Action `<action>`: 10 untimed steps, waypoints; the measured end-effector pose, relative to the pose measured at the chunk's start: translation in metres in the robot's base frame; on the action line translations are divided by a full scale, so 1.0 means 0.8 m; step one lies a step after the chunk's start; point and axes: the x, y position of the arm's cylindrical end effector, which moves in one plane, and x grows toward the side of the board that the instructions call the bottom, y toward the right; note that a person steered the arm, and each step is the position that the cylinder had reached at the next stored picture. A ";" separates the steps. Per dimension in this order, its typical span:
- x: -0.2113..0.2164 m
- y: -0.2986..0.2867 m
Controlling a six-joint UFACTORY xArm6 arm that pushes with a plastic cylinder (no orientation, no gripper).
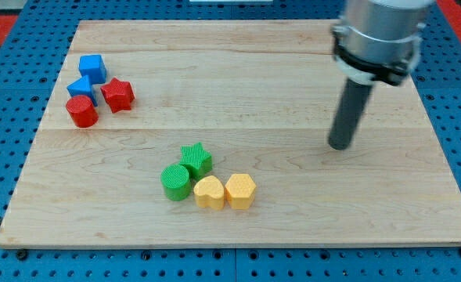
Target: Move the arm towards the yellow blocks
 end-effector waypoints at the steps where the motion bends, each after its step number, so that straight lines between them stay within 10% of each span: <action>1: 0.098 -0.026; 10: 0.162 -0.134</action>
